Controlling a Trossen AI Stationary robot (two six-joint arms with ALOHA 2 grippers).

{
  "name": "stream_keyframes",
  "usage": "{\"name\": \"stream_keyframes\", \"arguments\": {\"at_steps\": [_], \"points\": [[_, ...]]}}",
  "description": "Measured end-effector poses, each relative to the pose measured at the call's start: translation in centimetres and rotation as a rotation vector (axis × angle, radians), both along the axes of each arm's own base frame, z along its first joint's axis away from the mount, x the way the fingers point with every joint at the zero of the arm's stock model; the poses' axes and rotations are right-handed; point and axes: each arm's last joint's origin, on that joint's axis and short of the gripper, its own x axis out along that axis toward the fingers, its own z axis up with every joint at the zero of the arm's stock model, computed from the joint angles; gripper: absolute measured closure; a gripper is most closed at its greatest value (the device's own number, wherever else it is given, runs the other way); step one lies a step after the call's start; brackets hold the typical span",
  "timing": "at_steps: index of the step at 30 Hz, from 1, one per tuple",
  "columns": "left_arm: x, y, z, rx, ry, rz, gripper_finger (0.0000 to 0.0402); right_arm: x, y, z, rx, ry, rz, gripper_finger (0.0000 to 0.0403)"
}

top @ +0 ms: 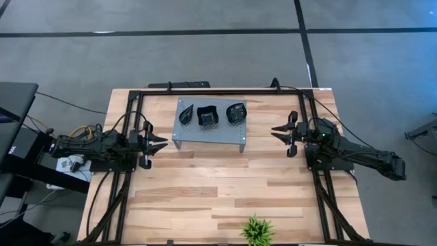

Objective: Pick & Place Mini shaped plates
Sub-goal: Return to Home Position

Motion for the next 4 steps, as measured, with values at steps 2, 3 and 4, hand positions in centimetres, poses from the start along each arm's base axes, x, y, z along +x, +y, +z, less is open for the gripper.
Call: {"name": "stream_keyframes", "arguments": {"at_steps": [2,3,4], "points": [[0.00,0.00,-0.01,0.000,0.000,0.000,0.0323,0.00,0.00,0.00,0.000,0.000,0.000,0.0316],[0.00,0.00,-0.01,0.000,0.000,0.000,0.0323,0.00,0.00,0.01,0.000,0.000,0.000,0.0316],[0.00,0.00,0.00,0.000,0.000,0.000,0.0323,0.00,0.00,0.01,0.000,-0.001,0.000,0.0316]]}}
